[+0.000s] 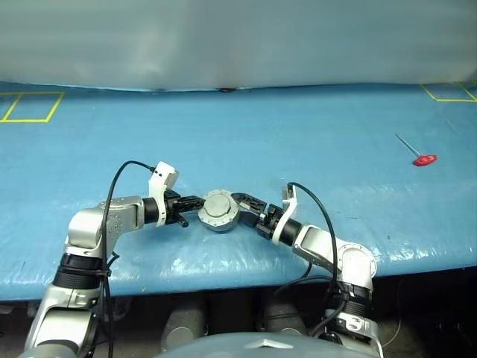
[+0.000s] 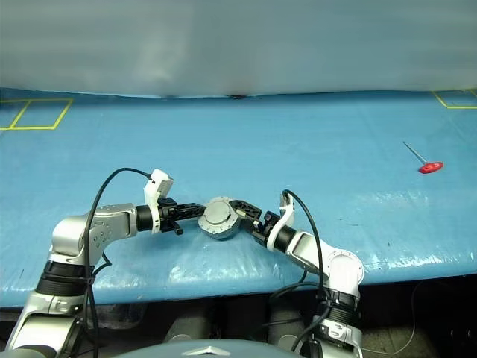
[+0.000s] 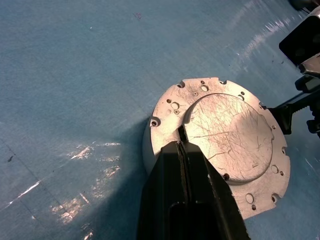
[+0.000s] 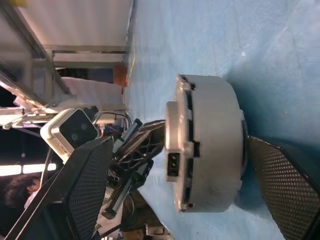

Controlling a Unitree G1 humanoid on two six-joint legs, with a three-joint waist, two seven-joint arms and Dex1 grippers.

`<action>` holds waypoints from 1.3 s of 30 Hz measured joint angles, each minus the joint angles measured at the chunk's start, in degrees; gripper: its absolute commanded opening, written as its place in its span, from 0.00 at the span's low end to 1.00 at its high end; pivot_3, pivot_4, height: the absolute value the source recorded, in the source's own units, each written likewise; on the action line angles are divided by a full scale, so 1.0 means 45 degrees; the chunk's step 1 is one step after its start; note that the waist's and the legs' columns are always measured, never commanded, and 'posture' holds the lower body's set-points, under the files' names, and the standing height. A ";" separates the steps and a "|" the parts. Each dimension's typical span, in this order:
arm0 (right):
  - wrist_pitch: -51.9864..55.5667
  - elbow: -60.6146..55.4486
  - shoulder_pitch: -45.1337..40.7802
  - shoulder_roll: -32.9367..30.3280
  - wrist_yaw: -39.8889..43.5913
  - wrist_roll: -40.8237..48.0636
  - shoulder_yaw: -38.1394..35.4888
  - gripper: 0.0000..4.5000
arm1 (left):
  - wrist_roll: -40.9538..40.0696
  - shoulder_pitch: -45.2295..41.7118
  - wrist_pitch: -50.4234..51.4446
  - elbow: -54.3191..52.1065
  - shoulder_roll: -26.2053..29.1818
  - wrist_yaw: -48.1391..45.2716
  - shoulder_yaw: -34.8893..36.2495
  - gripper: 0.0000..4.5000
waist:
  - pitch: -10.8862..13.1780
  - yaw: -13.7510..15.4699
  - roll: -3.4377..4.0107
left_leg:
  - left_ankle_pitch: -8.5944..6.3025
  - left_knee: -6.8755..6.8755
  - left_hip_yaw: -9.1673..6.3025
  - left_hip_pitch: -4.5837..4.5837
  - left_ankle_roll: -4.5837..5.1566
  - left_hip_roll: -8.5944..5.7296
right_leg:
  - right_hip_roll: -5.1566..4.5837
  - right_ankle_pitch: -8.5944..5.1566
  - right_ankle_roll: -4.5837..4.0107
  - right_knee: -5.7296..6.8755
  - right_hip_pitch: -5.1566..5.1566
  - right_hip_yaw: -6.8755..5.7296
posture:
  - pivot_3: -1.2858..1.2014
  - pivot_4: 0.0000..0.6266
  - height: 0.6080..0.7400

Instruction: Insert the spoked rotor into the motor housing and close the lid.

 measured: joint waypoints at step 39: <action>-0.2190 -0.0006 0.0831 -0.0535 0.0532 0.0069 0.1886 0.53 | 0.0018 0.0042 -0.0033 -0.0025 -0.0007 -0.0076 -0.0101 0.00 | -0.0005 0.0000 0.0010 | -0.0014 0.0003 0.0002 0.0001 0.0023 -0.0026 | -0.0060 -0.0013 0.0021 -0.0006 0.0003 -0.0001 | 0.52 0.24 1.00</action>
